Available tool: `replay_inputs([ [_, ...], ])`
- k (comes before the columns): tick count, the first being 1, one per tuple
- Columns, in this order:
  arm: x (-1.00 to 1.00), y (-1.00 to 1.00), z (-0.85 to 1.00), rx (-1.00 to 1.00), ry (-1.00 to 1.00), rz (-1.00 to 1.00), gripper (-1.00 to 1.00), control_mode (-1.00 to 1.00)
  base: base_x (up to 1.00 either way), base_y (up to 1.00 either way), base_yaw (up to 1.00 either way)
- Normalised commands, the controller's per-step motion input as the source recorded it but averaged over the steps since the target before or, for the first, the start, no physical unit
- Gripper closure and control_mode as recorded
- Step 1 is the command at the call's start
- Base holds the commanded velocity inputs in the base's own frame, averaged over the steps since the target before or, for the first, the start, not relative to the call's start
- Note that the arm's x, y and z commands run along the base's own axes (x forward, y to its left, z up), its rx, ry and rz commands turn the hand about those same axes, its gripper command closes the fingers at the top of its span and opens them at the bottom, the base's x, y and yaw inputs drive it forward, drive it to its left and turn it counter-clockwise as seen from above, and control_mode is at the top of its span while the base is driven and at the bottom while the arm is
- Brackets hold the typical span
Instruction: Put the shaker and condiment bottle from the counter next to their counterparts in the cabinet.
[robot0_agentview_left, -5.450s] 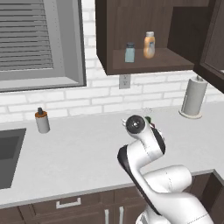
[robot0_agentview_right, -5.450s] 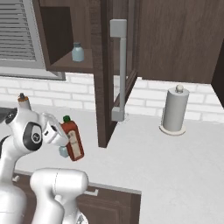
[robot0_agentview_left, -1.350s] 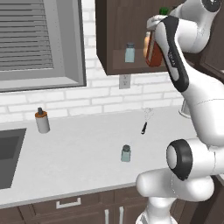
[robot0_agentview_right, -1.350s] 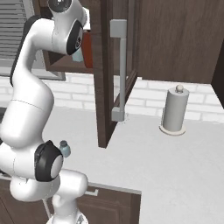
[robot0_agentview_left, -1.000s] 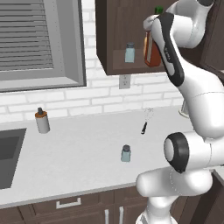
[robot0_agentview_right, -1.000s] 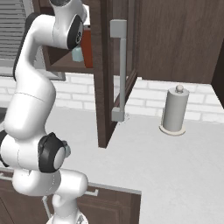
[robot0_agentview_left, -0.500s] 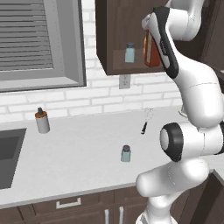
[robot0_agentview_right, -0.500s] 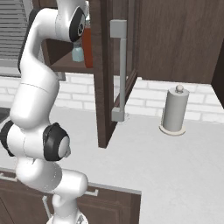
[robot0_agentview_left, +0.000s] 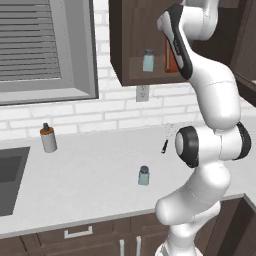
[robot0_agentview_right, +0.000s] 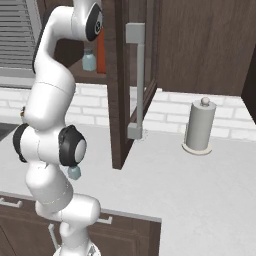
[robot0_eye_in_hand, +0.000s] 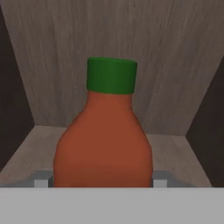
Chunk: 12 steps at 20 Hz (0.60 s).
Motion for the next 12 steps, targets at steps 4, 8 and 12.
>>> replay_inputs([
  [4, 0.59, -0.10, -0.54, -0.05, 0.00, 0.00, 1.00, -1.00, 0.00, 0.00, 0.00],
  [8, 0.20, -0.15, -0.59, -0.08, -0.10, 0.00, 1.00, -1.00, 0.00, 0.00, 0.00],
  [12, 0.01, -0.14, -0.69, -0.08, -0.30, 0.00, 1.00, -1.00, 0.00, 0.00, 0.00],
])
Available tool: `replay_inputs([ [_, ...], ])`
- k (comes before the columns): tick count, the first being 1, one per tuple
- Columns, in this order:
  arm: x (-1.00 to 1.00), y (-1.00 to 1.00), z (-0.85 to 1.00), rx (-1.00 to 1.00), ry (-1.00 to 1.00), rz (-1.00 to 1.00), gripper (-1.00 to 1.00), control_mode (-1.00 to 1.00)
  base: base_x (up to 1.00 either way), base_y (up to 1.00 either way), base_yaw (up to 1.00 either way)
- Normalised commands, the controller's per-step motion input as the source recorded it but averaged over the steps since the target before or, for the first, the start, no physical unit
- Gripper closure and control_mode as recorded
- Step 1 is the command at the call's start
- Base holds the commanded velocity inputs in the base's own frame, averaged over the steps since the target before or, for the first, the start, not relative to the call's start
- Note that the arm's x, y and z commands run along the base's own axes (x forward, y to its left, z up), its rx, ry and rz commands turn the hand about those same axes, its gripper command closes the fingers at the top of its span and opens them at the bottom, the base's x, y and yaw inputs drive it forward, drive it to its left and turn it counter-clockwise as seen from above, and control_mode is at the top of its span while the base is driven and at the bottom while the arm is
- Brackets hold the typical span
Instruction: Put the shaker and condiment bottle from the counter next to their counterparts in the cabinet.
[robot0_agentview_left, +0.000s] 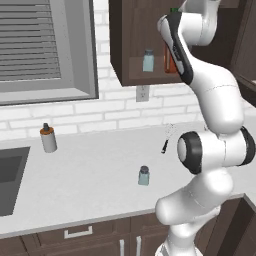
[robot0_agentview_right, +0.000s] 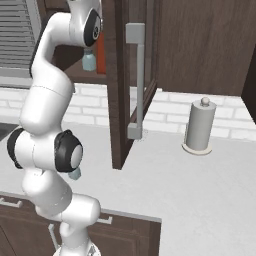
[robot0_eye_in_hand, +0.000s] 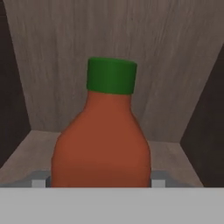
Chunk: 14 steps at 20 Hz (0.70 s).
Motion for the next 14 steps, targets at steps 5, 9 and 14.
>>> replay_inputs([
  [5, 0.00, -0.13, -0.80, -0.07, -0.36, 0.00, 1.00, -1.00, 0.00, 0.00, 0.00],
  [9, 0.11, -0.10, -0.65, -0.04, -0.18, 0.00, 1.00, -1.00, 0.00, 0.00, 0.00],
  [14, 0.36, -0.05, -0.55, -0.03, -0.12, 0.00, 1.00, -1.00, 0.00, 0.00, 0.00],
])
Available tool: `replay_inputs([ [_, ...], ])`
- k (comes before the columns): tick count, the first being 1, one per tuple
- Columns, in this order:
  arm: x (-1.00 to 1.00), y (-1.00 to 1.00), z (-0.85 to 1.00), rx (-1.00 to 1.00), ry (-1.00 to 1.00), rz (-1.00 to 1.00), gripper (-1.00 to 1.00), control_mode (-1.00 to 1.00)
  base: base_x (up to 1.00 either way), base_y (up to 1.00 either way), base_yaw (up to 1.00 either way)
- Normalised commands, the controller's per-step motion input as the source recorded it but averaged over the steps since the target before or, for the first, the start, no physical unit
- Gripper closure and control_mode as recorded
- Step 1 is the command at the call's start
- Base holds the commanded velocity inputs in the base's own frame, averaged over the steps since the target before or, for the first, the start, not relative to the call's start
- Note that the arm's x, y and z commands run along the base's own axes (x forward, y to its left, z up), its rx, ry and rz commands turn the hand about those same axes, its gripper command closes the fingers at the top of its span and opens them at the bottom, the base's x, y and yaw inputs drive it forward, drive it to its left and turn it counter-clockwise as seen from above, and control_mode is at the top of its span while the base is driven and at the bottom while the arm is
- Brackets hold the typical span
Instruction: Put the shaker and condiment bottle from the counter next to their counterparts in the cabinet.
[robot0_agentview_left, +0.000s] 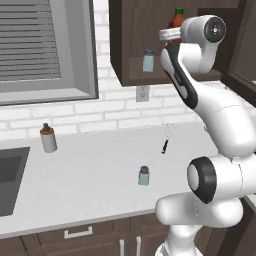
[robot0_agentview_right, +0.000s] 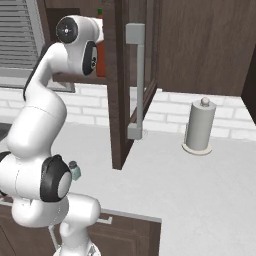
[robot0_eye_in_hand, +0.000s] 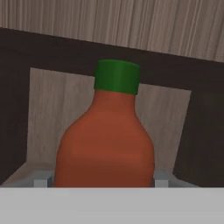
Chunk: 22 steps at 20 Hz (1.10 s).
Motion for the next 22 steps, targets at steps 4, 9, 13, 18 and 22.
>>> replay_inputs([
  [4, 0.46, -0.03, -0.52, -0.02, -0.11, 0.00, 1.00, -1.00, 0.00, 0.00, 0.00],
  [9, 0.42, -0.02, -0.43, 0.00, -0.08, 0.00, 1.00, -1.00, 0.00, 0.00, 0.00],
  [13, 0.07, -0.02, -0.38, 0.00, -0.10, 0.00, -1.00, -1.00, 0.00, 0.00, 0.00],
  [18, -0.14, -0.02, -0.12, 0.00, -0.10, 0.00, -1.00, -1.00, 0.00, 0.00, 0.00],
  [22, -0.35, 0.00, 0.00, 0.00, -0.05, 0.00, -1.00, -1.00, 0.00, 0.00, 0.00],
])
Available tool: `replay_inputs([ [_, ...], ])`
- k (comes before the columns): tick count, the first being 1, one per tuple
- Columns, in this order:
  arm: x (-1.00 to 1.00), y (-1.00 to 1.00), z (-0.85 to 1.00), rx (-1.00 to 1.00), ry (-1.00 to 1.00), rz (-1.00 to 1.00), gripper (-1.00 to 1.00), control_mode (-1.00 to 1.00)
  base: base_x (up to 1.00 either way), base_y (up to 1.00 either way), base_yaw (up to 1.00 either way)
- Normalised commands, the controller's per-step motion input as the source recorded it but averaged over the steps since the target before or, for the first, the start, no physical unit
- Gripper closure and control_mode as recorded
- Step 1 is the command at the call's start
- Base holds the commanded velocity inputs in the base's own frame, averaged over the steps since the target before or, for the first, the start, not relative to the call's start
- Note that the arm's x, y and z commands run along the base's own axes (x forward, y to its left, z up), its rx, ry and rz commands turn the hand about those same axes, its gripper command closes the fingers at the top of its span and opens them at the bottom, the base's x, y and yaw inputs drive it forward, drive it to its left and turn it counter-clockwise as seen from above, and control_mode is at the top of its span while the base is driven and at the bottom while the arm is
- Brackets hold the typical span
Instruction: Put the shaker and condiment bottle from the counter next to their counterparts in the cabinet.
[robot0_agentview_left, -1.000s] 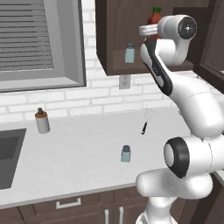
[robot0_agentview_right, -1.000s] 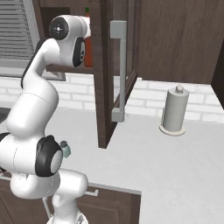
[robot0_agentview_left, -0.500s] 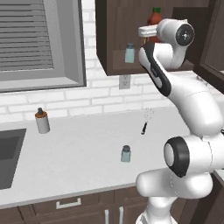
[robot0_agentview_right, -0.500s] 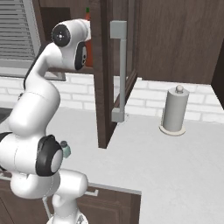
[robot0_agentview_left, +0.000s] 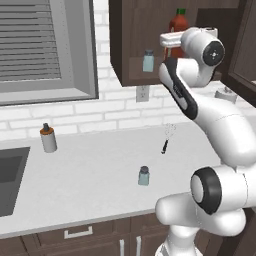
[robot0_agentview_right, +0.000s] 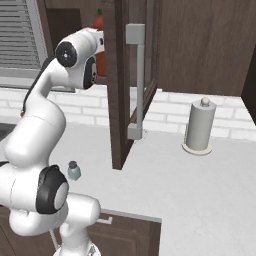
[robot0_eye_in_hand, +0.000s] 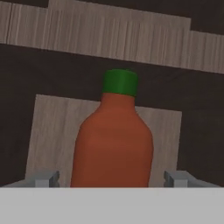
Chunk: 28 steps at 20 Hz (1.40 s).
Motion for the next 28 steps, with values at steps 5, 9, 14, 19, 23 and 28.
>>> replay_inputs([
  [5, -0.22, 0.00, 0.03, 0.00, -0.01, 0.00, -1.00, -1.00, 0.00, 0.00, 0.00],
  [9, -0.23, 0.00, 0.06, 0.00, 0.00, 0.01, -1.00, -1.00, 0.00, 0.00, 0.00],
  [14, -0.82, -0.01, 0.48, 0.06, 0.00, 0.03, -1.00, -1.00, 0.00, 0.00, 0.00],
  [19, -1.00, -0.04, 0.15, 0.09, 0.00, 0.01, -1.00, -1.00, 0.00, 0.00, 0.00],
  [23, -0.99, 0.01, -0.30, 0.01, 0.00, 0.01, -1.00, -1.00, 0.00, 0.00, 0.00],
  [28, -0.82, 0.31, -0.48, -0.01, 0.02, 0.00, -1.00, -1.00, 0.00, 0.00, 0.00],
])
